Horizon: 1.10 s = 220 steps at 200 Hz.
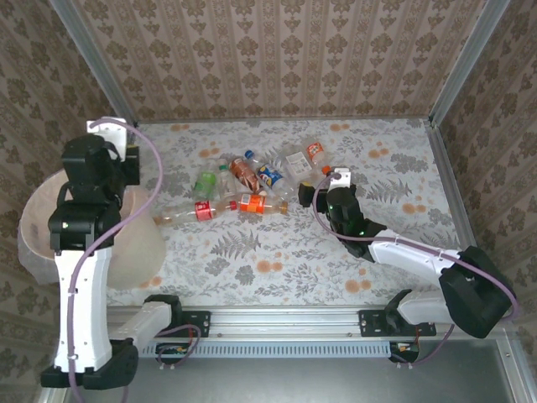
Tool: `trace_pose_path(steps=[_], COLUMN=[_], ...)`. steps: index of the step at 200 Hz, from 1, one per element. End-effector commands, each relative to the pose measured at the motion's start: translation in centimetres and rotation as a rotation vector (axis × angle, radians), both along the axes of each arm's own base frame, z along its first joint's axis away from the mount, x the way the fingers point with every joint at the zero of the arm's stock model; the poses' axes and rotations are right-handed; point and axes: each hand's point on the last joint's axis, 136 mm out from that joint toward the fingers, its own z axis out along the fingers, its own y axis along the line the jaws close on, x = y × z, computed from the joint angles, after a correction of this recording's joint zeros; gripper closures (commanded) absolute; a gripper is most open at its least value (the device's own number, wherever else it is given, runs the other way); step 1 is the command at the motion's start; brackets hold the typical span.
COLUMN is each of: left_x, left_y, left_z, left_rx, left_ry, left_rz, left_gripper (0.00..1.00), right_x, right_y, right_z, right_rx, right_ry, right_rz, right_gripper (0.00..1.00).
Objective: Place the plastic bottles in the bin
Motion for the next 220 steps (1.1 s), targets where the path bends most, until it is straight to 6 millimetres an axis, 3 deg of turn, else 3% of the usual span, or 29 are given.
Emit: trace_pose_path(steps=[1,40,73,109,220], left_x=[-1.5,-2.6,-3.6,-3.3,-2.5], left_y=[3.5,6.6,6.7,4.5,1.0], left_z=[-1.1,-5.3,-7.5,-7.1,-5.2], left_rx=[-0.074,-0.303,-0.41,-0.49,-0.593], left_ry=[0.047,0.101,0.142,0.117,0.058], left_rz=[0.16,0.328,0.406,0.3,0.103], left_gripper=[0.49,0.49,0.33,0.22,0.11], right_x=[0.6,0.6,0.6,0.6,0.3], right_y=[0.7,0.7,0.5,0.6,1.6], right_z=[1.1,0.8,0.8,0.8,0.1], right_rx=[-0.002,-0.02,-0.033,-0.037,-0.011], right_ry=[-0.024,-0.012,-0.006,0.001,0.028], right_rz=[0.026,0.031,0.031,0.035,0.091], right_gripper=[0.0,0.0,0.0,0.0,0.0])
